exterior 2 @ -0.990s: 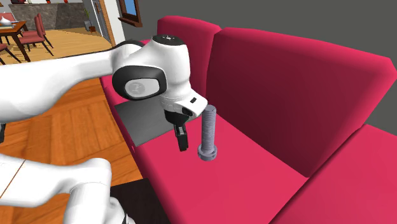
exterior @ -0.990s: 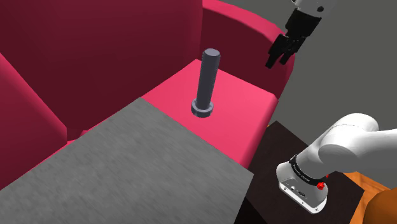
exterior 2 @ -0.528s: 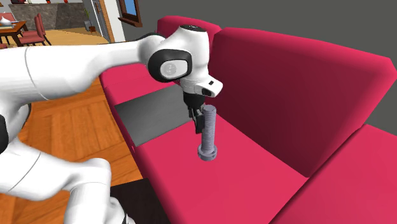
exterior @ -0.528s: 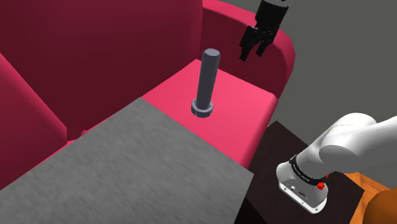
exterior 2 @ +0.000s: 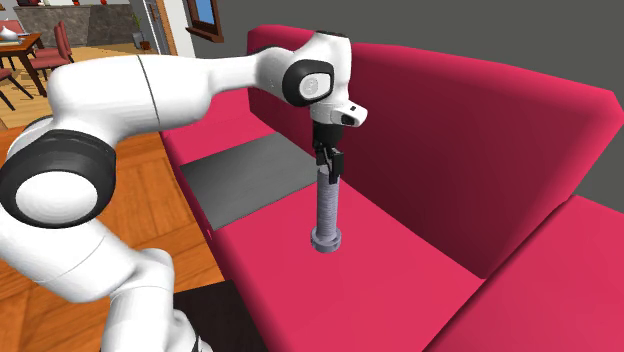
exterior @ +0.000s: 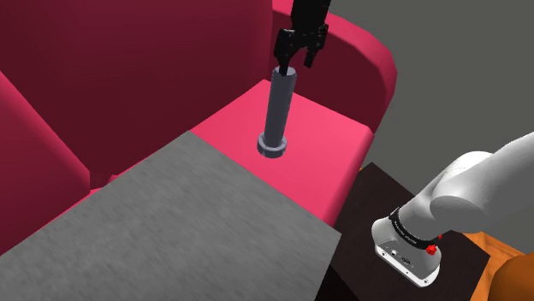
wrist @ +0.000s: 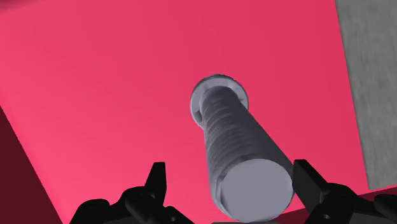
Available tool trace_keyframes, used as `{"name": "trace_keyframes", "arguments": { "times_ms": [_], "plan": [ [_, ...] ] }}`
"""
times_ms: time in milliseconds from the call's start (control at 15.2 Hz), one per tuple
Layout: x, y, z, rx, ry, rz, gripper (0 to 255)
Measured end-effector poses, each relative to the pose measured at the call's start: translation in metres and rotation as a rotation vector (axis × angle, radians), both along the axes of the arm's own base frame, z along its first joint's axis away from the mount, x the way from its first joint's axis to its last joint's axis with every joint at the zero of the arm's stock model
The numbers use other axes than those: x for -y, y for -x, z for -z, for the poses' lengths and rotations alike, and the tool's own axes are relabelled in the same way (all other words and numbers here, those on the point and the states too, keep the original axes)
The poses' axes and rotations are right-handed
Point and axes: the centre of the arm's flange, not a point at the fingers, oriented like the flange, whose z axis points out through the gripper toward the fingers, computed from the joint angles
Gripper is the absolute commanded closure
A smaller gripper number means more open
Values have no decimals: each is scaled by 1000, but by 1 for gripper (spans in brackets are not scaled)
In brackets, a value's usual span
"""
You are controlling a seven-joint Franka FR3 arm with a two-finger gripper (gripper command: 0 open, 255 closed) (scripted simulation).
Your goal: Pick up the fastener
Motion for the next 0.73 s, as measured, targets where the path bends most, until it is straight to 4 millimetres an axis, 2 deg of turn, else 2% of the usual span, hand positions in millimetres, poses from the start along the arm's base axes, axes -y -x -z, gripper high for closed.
{"name": "trace_keyframes", "arguments": {
  "times_ms": [198,660,726],
  "plan": [
    [-20,-17,3,-4,13,-10,0],
    [-23,-19,36,-5,15,-11,0],
    [-23,-19,38,-5,15,-11,255]
  ]
}}
